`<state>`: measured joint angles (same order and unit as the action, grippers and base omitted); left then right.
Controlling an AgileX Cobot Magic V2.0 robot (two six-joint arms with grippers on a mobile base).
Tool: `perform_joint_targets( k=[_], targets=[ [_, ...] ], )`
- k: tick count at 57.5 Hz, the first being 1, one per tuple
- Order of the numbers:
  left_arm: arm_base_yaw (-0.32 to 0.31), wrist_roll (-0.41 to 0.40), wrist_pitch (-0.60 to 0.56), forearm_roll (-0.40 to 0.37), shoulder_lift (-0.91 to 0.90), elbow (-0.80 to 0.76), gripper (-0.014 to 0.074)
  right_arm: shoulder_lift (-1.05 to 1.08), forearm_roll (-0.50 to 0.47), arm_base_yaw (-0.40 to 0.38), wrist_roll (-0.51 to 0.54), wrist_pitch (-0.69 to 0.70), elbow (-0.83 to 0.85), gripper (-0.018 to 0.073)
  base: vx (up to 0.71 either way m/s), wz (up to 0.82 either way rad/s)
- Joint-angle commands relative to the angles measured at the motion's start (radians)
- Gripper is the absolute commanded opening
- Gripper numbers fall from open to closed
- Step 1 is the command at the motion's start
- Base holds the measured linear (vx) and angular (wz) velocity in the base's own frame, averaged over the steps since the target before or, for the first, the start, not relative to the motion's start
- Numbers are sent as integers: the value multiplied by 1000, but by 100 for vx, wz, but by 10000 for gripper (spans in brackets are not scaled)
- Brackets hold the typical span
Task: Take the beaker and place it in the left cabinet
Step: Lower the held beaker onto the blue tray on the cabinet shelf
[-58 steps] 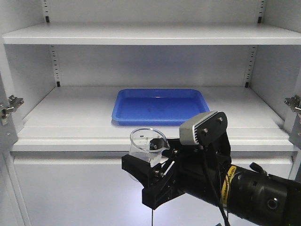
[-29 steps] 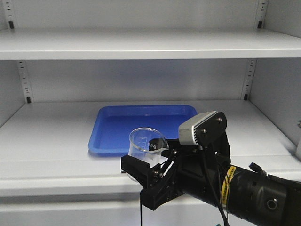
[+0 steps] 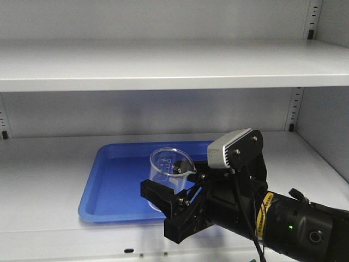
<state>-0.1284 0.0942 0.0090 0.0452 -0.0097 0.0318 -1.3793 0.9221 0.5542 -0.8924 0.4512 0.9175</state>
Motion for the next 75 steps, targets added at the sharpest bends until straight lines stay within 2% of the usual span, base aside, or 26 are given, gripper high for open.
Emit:
perform_joint_targets(
  k=[1, 47, 58, 66, 75],
  targets=[
    [-1, -3, -84, -3, -18, 16, 1, 32, -26, -4, 7, 64, 30, 28, 17, -2],
    [-1, -3, -84, -3, -18, 16, 1, 27, -32, -5, 9, 63, 30, 28, 6, 0],
    [-1, -3, -84, -3, -18, 16, 1, -18, -58, -5, 20, -68, 63, 29, 0, 0],
    [-1, -3, -84, -3, -18, 16, 1, -120, -58, -5, 98, -164, 167, 29, 0, 0],
    [-1, -3, -84, -3, -18, 16, 1, -234, -58, -5, 138, -180, 263, 29, 0, 0]
  ],
)
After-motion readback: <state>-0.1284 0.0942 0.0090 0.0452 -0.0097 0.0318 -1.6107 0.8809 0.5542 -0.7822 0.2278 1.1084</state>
